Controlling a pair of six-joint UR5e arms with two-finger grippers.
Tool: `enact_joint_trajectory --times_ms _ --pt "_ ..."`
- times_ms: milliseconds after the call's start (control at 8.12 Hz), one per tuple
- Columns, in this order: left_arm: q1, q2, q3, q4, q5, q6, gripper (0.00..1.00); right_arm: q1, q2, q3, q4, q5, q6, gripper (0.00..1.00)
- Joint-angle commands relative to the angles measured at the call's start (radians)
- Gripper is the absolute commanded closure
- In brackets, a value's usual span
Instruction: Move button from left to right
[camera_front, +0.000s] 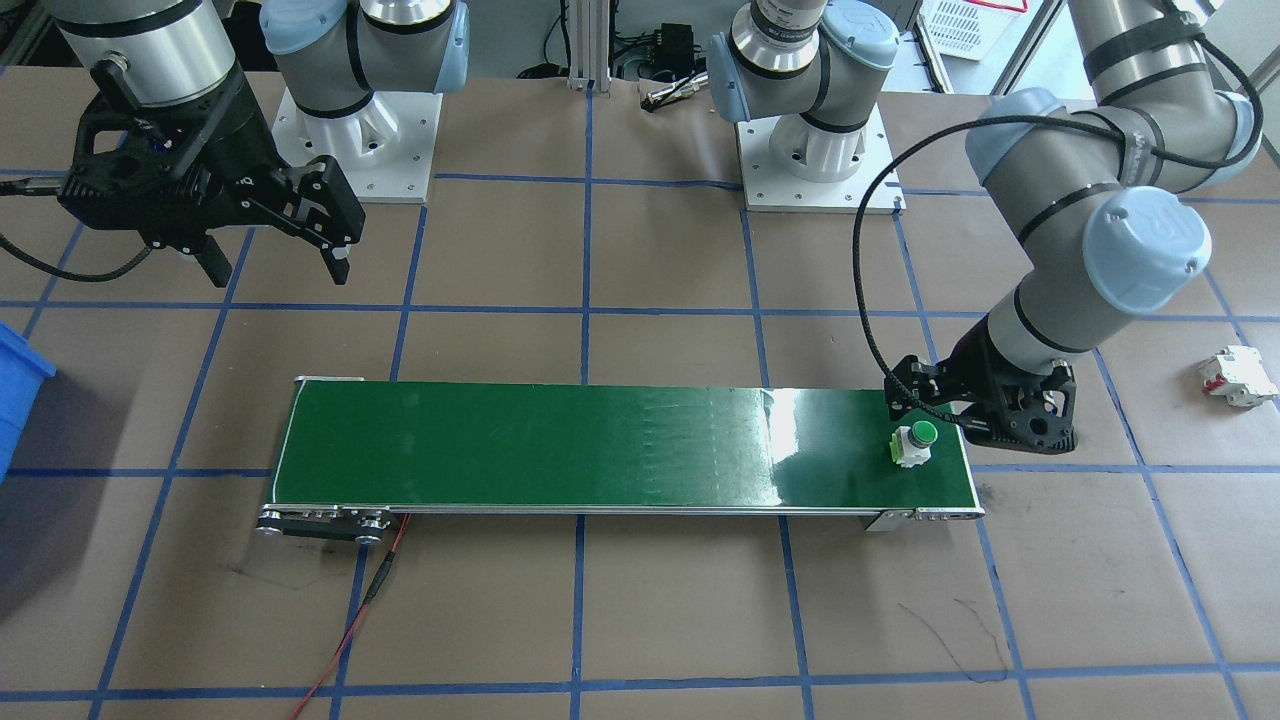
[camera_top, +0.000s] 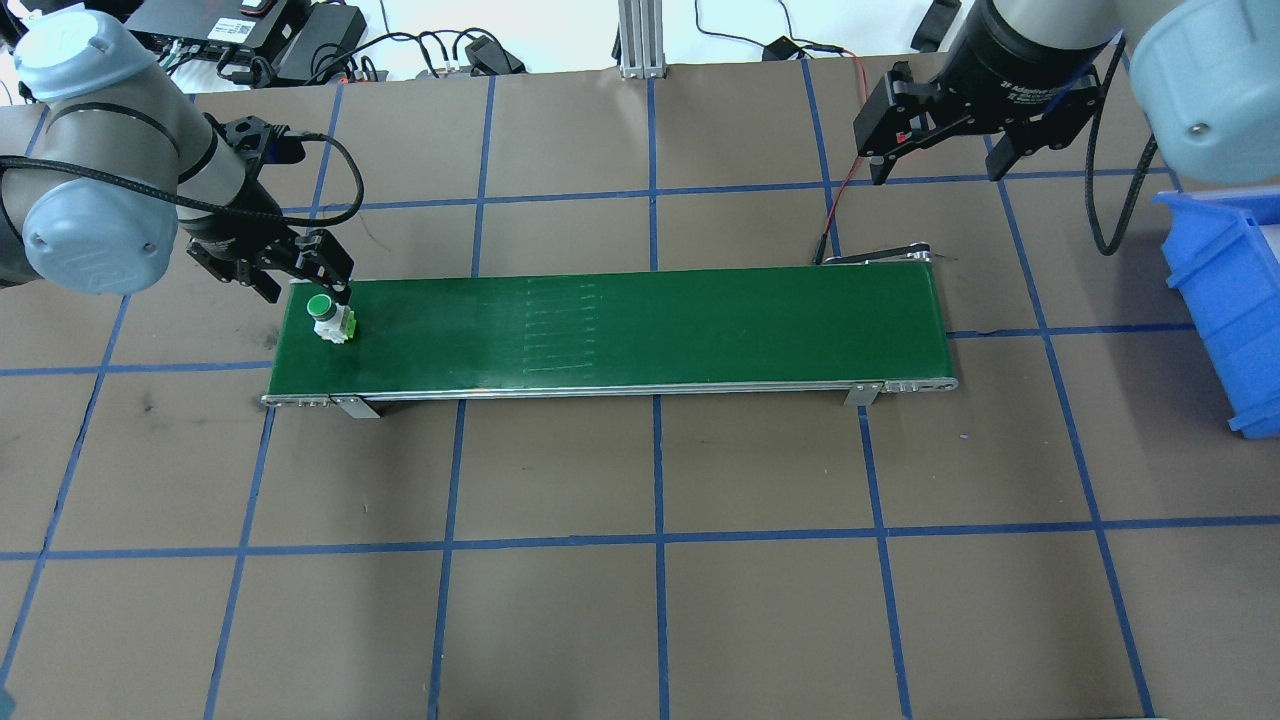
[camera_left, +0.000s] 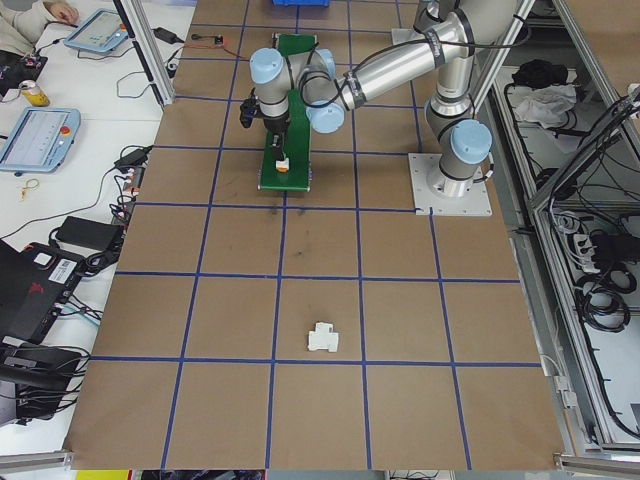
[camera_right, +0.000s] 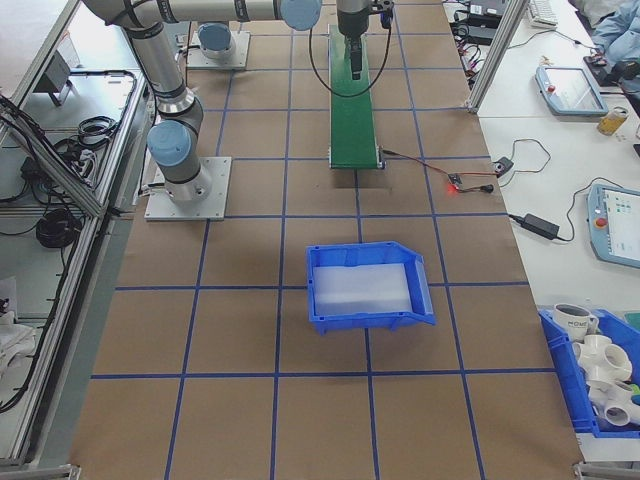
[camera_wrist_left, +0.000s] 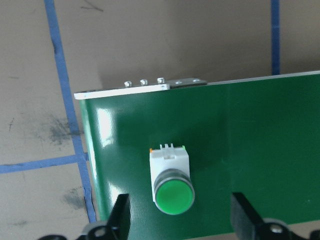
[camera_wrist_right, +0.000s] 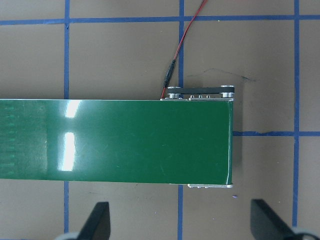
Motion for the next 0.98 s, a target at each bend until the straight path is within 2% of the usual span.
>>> enact_joint_trajectory --times_ms 0,123,246,369,492,615,738,862 --pt "-0.039 0.137 0.004 -0.143 0.003 -0.034 0.0 -0.003 0.017 0.001 -0.01 0.007 0.017 0.0" --pt "-0.039 0.174 0.005 -0.215 0.008 -0.059 0.0 -0.003 0.029 0.007 -0.01 0.023 0.027 0.0" --pt "-0.039 0.21 0.007 -0.274 0.011 -0.086 0.0 0.0 0.069 0.012 -0.064 0.046 0.023 0.0" --pt "-0.041 0.252 0.012 -0.283 0.01 -0.128 0.0 0.0 0.125 0.015 -0.124 0.05 0.008 0.0" --pt "-0.047 0.308 0.015 -0.314 0.008 -0.167 0.0 0.0 0.188 0.026 -0.141 0.053 -0.015 0.0" --pt "-0.062 0.366 0.016 -0.352 0.011 -0.192 0.0 0.0 0.231 0.047 -0.195 0.054 -0.035 0.0" --pt "-0.075 0.398 0.015 -0.365 0.042 -0.192 0.0 0.0 0.238 0.075 -0.239 0.074 -0.035 0.0" --pt "-0.082 0.408 0.015 -0.371 0.054 -0.191 0.0 0.0 0.24 0.119 -0.244 0.153 -0.031 0.0"
